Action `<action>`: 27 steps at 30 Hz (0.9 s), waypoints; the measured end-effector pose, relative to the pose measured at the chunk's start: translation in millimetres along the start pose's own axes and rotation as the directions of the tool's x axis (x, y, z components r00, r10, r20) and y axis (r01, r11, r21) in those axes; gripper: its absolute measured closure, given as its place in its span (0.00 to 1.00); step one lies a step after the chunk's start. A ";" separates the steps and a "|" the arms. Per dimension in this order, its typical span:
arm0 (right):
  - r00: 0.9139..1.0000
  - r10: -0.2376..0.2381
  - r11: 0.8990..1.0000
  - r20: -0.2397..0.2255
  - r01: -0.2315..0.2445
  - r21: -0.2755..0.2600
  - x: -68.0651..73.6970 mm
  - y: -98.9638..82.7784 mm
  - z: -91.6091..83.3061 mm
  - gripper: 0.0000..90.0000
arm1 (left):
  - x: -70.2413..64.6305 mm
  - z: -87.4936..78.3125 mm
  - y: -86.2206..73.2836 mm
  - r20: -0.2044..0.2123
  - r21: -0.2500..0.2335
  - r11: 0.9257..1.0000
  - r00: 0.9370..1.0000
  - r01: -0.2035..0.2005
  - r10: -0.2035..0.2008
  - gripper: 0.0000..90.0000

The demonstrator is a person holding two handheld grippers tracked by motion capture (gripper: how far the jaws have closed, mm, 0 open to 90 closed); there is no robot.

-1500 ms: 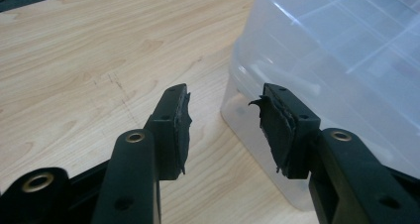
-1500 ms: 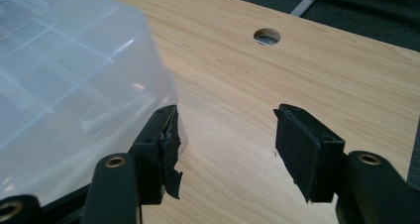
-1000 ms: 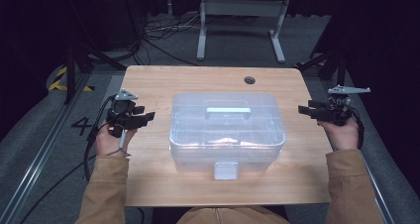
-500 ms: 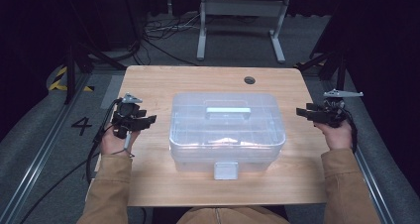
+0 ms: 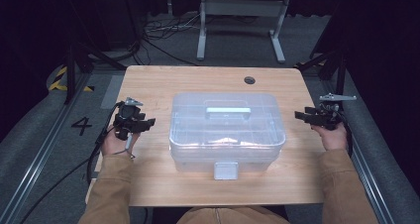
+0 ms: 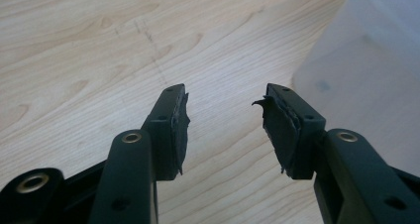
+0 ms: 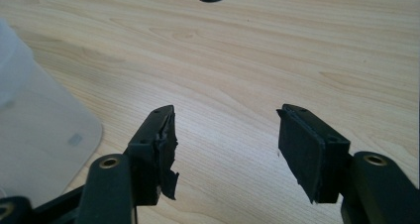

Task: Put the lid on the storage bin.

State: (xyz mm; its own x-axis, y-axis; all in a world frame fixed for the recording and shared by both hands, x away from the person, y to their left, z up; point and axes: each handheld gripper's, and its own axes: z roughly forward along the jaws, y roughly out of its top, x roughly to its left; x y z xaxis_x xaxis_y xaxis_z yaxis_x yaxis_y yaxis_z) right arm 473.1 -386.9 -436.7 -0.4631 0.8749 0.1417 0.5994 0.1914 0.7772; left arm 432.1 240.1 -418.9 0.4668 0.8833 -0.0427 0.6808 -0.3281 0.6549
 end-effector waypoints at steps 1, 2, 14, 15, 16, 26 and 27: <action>1.000 -0.002 1.000 0.003 0.002 0.007 -0.5 -1.0 1.5 0.44 | 0.2 1.2 -0.7 -0.001 0.003 1.000 1.000 0.004 -0.004 0.58; 1.000 0.000 1.000 0.005 0.000 0.012 -0.7 -1.8 2.5 0.44 | 0.9 2.3 -1.6 -0.003 0.007 1.000 1.000 0.005 -0.005 0.58; 1.000 -0.012 0.998 0.022 0.010 0.056 -3.6 -11.9 18.7 0.44 | 4.7 16.6 -8.8 -0.011 0.048 0.999 1.000 0.014 -0.014 0.58; 1.000 -0.014 0.998 0.025 0.012 0.061 -3.1 -12.8 20.6 0.44 | 5.2 18.8 -9.6 -0.009 0.056 0.998 1.000 0.010 -0.010 0.58; 0.999 -0.021 0.997 0.027 0.019 0.071 -3.1 -13.8 23.0 0.44 | 4.9 20.9 -10.3 -0.006 0.064 0.998 1.000 0.014 -0.014 0.58; 0.997 -0.052 0.991 0.057 0.045 0.125 -1.1 -20.2 35.2 0.44 | 5.1 29.4 -13.8 -0.022 0.111 0.994 1.000 0.010 -0.008 0.57; 0.997 -0.053 0.991 0.060 0.045 0.128 -0.9 -20.5 35.8 0.44 | 5.4 29.3 -13.9 -0.020 0.111 0.994 1.000 0.011 -0.009 0.56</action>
State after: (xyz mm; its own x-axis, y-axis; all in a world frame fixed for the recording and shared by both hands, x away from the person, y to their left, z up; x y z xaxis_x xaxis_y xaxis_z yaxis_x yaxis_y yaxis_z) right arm 484.6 -375.7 -474.7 -0.4541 0.8887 0.0636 0.6566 0.2856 0.6981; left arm 441.7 239.6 -450.3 0.4495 0.8927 -0.0338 0.7444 -0.3534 0.5666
